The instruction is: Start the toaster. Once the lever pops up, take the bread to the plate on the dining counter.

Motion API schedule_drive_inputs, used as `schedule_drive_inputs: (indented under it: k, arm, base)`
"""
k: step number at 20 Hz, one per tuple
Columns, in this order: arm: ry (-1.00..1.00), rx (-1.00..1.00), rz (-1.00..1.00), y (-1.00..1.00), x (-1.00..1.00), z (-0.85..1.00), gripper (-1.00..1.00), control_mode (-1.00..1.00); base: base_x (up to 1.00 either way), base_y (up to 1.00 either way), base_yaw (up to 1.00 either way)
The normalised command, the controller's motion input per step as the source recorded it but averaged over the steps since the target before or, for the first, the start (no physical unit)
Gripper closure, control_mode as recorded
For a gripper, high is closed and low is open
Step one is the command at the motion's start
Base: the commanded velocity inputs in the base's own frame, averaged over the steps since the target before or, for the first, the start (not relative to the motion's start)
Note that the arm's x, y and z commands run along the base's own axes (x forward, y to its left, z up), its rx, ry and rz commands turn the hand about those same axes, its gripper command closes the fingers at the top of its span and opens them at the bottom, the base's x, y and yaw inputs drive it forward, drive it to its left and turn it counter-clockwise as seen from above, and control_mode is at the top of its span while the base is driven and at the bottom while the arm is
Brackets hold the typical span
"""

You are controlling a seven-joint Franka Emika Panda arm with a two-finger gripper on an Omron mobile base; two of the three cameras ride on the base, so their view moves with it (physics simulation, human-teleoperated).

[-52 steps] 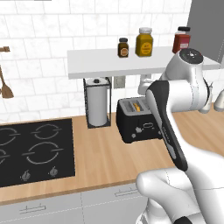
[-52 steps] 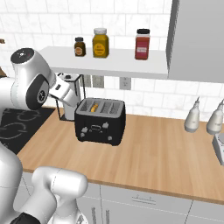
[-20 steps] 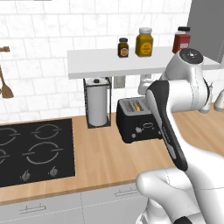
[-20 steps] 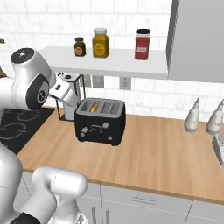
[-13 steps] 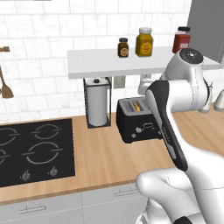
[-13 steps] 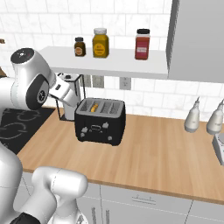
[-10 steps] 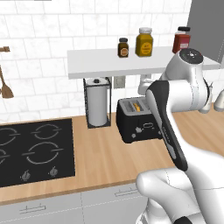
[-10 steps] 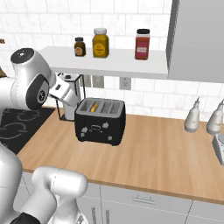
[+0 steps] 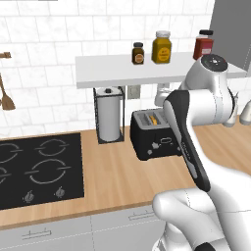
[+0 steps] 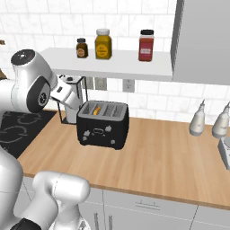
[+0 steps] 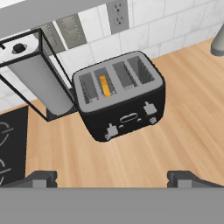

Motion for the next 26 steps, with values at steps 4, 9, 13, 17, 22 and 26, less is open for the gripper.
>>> schedule_drive_inputs:
  k: [4,9,13,17,22,26]
  arm:
    - [0.0,0.0,0.0,0.0,0.0,0.0,-1.0,-1.0]
    - [0.0,0.0,0.0,0.0,0.0,0.0,-1.0,-1.0]
    - [0.0,0.0,0.0,0.0,0.0,0.0,-1.0,-1.0]
    - [0.0,0.0,0.0,0.0,0.0,0.0,-1.0,-1.0]
    - [0.0,0.0,0.0,0.0,0.0,0.0,-1.0,-1.0]
    - [0.0,0.0,0.0,0.0,0.0,0.0,-1.0,-1.0]
  base:
    - [0.0,0.0,0.0]
    - [0.0,0.0,0.0]
    - [0.0,0.0,0.0]
    - [0.0,0.0,0.0]
    - [0.0,0.0,0.0]
    - [0.0,0.0,0.0]
